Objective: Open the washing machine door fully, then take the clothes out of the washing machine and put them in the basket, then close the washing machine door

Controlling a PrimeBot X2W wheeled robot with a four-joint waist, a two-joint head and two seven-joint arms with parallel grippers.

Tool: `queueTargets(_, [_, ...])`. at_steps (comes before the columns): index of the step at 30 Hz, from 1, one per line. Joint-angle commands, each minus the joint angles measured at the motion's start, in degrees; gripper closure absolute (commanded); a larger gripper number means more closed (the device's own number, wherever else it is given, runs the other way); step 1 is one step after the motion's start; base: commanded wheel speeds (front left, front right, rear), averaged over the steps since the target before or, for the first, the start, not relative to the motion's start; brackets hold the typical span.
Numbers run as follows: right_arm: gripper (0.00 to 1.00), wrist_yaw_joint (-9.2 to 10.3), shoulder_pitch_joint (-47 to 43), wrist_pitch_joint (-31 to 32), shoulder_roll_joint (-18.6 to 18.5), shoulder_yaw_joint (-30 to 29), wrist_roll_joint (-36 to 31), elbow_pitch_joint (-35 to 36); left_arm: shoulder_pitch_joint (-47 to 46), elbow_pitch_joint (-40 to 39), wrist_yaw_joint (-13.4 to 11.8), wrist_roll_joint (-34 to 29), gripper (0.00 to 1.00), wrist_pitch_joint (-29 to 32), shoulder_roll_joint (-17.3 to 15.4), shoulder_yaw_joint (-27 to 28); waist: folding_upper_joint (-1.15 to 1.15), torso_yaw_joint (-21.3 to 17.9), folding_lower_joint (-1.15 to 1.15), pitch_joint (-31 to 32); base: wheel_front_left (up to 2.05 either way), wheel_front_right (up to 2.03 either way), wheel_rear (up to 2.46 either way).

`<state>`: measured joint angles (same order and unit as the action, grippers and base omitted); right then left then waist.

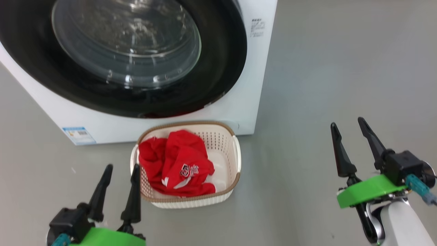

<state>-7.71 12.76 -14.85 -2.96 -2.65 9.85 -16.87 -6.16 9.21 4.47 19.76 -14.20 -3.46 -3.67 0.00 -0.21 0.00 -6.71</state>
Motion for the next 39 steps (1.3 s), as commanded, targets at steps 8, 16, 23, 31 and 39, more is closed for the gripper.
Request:
queueTargets(8, [0.00, 0.22, -6.38, -0.15, 0.08, 0.19, -0.67, 6.86, 2.84, -0.52, -1.72, 0.15, 0.00, -0.21, -1.72, 2.45, 0.00, -1.19, 0.00, 6.22, 0.00, 0.00, 0.00])
queueTargets(16, [0.00, 0.22, -11.87, -0.15, 0.08, -1.50, -0.77, 10.36, 5.14, -2.13, -1.76, 0.61, 0.00, -0.26, -2.28, 2.56, 0.00, -1.20, 0.00, 7.94, 0.00, 0.00, 0.00])
queueTargets(23, [0.00, 0.22, -14.67, -0.15, 0.08, -0.52, -0.92, 11.96, 6.99, -3.98, -1.82, 0.82, 0.00, -0.29, -2.66, 2.43, 0.00, -1.52, 0.00, 8.89, 0.00, 0.00, 0.00])
queueTargets(31, [0.00, 0.22, -15.74, -0.15, 0.08, -0.16, 0.47, 12.43, 7.55, -4.67, -2.27, 0.61, 0.00, -0.18, -3.33, 2.28, 0.00, -1.37, 0.00, 9.54, 0.00, 0.00, 0.00])
queueTargets(39, [1.00, -0.01, -17.49, 0.00, 0.85, -1.78, 0.74, 10.49, 8.65, -2.94, -2.16, 0.00, 1.00, 0.08, -2.93, -0.29, 0.00, -0.97, 0.00, 9.44, 0.00, 0.00, 0.00])
